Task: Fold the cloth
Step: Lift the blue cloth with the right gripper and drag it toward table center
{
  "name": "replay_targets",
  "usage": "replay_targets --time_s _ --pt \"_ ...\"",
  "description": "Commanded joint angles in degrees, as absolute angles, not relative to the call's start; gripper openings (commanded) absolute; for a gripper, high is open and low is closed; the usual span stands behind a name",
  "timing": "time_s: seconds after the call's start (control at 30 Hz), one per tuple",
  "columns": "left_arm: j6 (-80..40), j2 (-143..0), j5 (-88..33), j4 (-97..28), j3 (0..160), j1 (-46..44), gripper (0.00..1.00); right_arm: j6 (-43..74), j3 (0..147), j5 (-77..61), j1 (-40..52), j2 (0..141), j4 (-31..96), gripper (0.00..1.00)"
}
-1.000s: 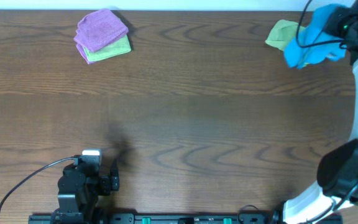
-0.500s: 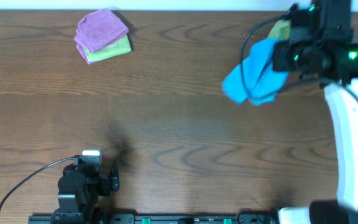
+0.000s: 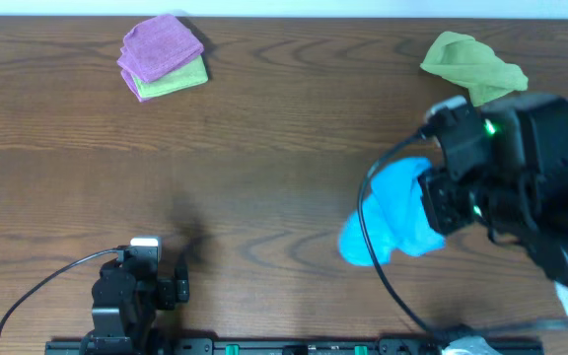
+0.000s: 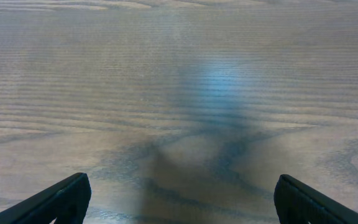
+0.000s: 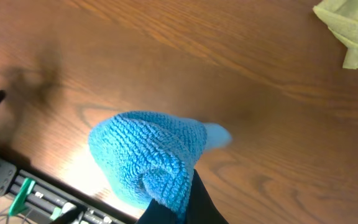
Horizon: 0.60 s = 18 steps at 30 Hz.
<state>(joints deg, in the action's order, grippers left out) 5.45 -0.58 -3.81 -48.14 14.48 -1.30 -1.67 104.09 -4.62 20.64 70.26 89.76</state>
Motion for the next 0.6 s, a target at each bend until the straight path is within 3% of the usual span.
replay_targets --time_s 0.0,0.3,0.57 --pt "7.31 -0.21 -2.07 -51.33 13.98 -1.5 0.95 -0.69 101.54 -7.11 21.85 67.85 90.59 0.02" --pt "7.31 -0.21 -2.07 -51.31 13.98 -1.5 0.95 0.89 76.62 -12.99 21.85 58.72 82.26 0.02" --pt "7.31 -0.21 -2.07 -51.33 13.98 -1.5 0.96 2.11 68.82 -13.32 21.82 60.29 68.16 0.02"
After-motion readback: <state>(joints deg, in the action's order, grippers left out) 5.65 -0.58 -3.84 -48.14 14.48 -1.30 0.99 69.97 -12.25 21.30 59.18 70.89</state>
